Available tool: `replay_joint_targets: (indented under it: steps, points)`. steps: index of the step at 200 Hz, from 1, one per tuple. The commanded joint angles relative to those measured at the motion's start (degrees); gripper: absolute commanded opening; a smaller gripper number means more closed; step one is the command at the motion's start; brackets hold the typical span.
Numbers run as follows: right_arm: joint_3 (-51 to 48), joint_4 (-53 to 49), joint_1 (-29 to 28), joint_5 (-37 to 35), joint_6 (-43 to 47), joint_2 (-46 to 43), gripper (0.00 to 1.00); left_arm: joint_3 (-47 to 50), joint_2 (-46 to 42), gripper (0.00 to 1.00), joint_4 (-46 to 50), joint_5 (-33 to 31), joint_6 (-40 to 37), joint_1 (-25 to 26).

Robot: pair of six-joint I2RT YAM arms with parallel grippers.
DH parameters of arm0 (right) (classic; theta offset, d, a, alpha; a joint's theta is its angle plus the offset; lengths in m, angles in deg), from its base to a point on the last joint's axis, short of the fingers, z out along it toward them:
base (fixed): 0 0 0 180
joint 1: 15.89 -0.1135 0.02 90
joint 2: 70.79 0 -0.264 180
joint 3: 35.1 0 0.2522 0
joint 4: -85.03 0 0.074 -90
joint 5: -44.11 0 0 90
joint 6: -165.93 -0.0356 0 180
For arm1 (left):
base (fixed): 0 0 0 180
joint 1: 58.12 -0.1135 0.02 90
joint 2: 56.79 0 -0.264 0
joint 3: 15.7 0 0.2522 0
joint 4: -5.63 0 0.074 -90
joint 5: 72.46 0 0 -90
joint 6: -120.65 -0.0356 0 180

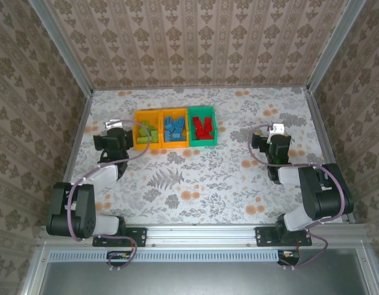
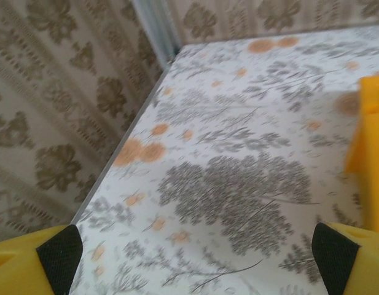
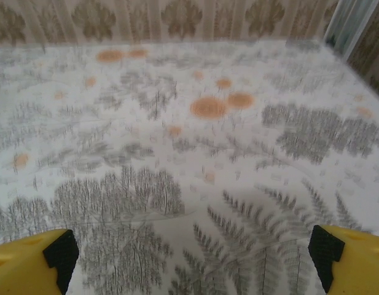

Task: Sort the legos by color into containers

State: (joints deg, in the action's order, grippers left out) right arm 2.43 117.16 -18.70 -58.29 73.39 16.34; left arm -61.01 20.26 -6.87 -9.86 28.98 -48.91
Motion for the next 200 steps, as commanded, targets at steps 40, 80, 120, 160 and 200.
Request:
replay_joint_targets:
  steps: [40,80,120,160,200]
  points:
    - [-0.4,3.0,1.2,5.5,0.3,0.5,1.00,4.4,1.3,1.00,-8.3,13.3,-4.9,-0.6]
    - [-0.4,3.1,1.2,5.6,0.3,0.6,1.00,10.1,6.8,1.00,-23.2,15.1,-5.5,-1.4]
    - [-0.5,3.1,1.2,5.5,0.3,0.5,1.00,8.7,11.4,1.00,-24.4,21.6,-1.3,-6.9]
    - [-0.7,3.3,1.2,5.5,0.3,0.4,1.00,8.9,10.9,1.00,-24.0,19.1,-0.2,-6.8]
    - [-0.6,3.4,1.2,5.6,0.3,0.3,1.00,9.0,10.9,1.00,-23.9,19.3,-0.3,-6.8]
